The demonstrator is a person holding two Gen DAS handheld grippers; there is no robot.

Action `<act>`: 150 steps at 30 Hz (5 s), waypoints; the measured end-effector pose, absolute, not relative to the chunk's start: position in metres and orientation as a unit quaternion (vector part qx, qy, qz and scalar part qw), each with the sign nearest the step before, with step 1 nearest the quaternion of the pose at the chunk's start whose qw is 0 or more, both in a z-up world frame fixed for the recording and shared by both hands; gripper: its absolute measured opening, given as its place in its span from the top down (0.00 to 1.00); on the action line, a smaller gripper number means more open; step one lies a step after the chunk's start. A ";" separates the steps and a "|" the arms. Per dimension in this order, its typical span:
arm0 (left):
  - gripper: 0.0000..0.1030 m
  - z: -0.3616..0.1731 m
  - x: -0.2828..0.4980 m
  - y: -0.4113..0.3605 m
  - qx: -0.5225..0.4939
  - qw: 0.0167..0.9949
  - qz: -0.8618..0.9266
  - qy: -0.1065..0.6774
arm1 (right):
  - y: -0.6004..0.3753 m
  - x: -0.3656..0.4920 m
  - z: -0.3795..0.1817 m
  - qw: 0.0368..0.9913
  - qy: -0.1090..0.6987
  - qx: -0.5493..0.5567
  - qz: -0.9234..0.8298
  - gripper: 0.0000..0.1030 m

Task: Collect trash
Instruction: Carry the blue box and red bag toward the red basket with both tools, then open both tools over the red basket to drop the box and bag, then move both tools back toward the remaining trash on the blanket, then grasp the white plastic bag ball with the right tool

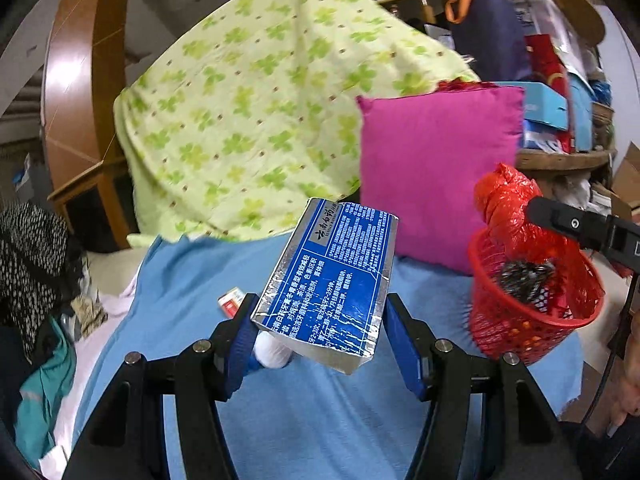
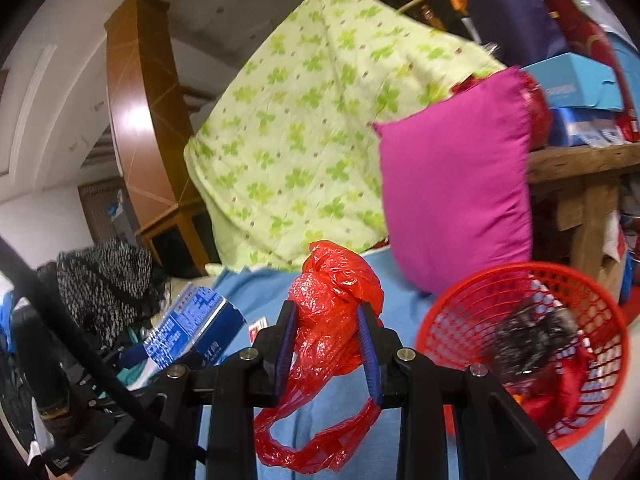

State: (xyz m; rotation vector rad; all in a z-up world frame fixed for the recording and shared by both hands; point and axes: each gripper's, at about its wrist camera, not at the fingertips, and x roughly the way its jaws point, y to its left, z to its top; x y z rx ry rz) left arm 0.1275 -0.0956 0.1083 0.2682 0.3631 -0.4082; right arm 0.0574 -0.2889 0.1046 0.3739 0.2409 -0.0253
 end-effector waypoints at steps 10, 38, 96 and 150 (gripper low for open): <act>0.38 0.123 0.104 -0.137 0.155 0.947 -0.230 0.162 | -0.327 0.020 0.113 0.971 0.096 0.215 -0.044 0.69; 0.38 0.132 0.086 -0.202 0.187 0.926 -0.284 0.162 | -0.389 -0.024 0.115 0.957 0.075 0.266 -0.093 0.69; 0.35 0.072 0.170 -0.112 0.113 0.928 -0.251 0.253 | -0.403 -0.003 0.098 0.943 0.060 0.318 -0.079 0.41; 0.35 -0.020 0.325 0.063 0.001 0.932 -0.107 0.345 | -0.134 0.364 -0.067 0.877 0.435 0.138 0.153 0.58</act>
